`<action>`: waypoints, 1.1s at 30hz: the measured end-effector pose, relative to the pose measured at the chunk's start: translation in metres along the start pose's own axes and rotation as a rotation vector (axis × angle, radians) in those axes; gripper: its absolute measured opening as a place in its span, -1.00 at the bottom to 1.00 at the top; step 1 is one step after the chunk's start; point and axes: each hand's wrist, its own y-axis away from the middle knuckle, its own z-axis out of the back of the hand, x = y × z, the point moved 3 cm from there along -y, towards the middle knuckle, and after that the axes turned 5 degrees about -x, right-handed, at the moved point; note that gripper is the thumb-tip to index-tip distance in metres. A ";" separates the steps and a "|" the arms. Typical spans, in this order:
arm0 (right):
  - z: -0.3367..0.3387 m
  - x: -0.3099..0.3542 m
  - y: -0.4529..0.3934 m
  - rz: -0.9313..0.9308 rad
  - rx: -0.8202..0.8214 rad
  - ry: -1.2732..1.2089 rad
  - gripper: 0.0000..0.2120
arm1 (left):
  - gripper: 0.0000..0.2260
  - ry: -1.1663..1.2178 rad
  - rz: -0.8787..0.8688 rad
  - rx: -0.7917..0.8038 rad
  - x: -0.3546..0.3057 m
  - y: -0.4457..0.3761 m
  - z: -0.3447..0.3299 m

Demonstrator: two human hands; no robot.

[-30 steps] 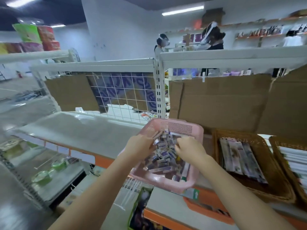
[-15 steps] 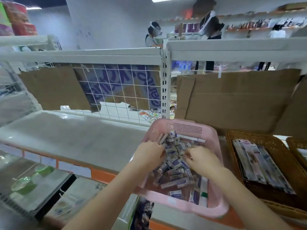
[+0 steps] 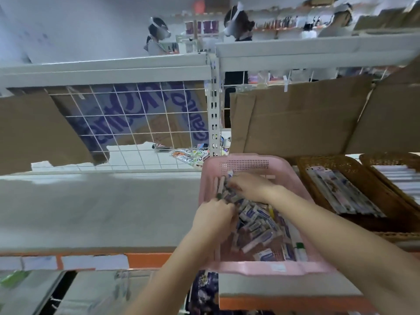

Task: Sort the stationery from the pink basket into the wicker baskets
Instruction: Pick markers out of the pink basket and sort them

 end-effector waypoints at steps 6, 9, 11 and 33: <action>-0.030 0.010 -0.019 0.147 -0.040 0.063 -0.68 | -0.75 0.060 -0.019 -0.001 0.001 0.004 -0.001; -0.037 0.013 -0.025 0.187 -0.066 0.201 -0.72 | -0.73 0.076 -0.019 -0.019 0.000 0.005 -0.001; -0.033 0.012 -0.025 0.219 -0.116 0.201 -0.75 | -0.73 0.096 -0.014 -0.032 0.000 0.006 -0.001; 0.083 0.036 0.081 0.038 -0.286 -0.692 -0.84 | -0.89 1.011 0.368 -0.165 -0.013 -0.008 0.027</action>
